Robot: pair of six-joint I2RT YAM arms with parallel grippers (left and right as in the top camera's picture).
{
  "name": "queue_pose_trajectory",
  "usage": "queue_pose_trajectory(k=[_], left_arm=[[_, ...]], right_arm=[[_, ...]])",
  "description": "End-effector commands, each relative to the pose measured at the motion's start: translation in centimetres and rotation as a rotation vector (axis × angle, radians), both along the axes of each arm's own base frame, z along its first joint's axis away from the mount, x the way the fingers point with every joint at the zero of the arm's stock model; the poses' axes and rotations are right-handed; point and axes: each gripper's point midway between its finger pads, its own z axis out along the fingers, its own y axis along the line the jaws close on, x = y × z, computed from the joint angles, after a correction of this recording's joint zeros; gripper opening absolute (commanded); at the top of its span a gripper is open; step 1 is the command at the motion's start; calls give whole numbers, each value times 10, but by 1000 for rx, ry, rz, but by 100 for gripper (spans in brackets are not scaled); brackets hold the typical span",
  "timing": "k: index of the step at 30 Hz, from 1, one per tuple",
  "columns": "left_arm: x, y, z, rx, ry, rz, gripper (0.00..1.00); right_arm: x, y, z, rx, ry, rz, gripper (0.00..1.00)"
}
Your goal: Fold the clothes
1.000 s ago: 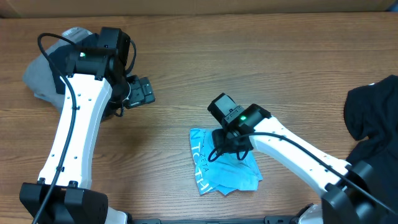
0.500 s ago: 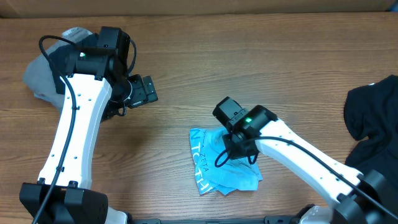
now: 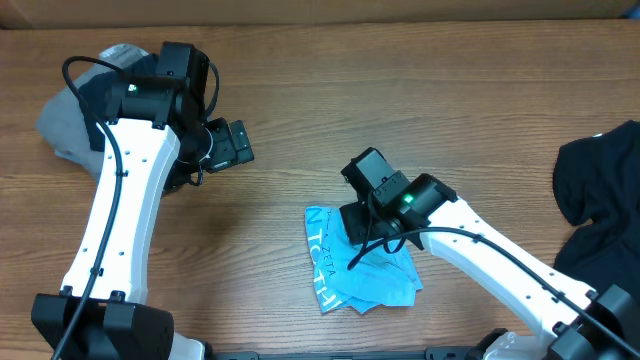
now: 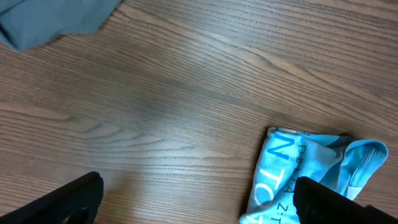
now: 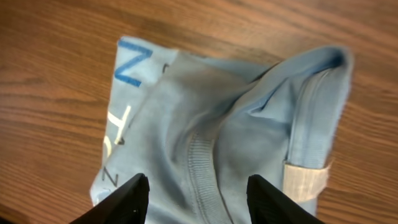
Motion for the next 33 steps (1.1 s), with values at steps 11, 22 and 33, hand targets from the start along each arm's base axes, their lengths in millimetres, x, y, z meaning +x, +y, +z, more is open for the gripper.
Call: queue_pose_trajectory(k=[11,22,33], left_arm=[[3,-1,7,-16,-23,22,100],[4,-1,7,-16,-23,22,100],[8,-2,8,-19,-43,22,100]], right_arm=[[-5,5,-27,-1,62,39,4],[16,-75,36,-232,-91,-308,4],[-4,-128,9,-276,112,-496,19]])
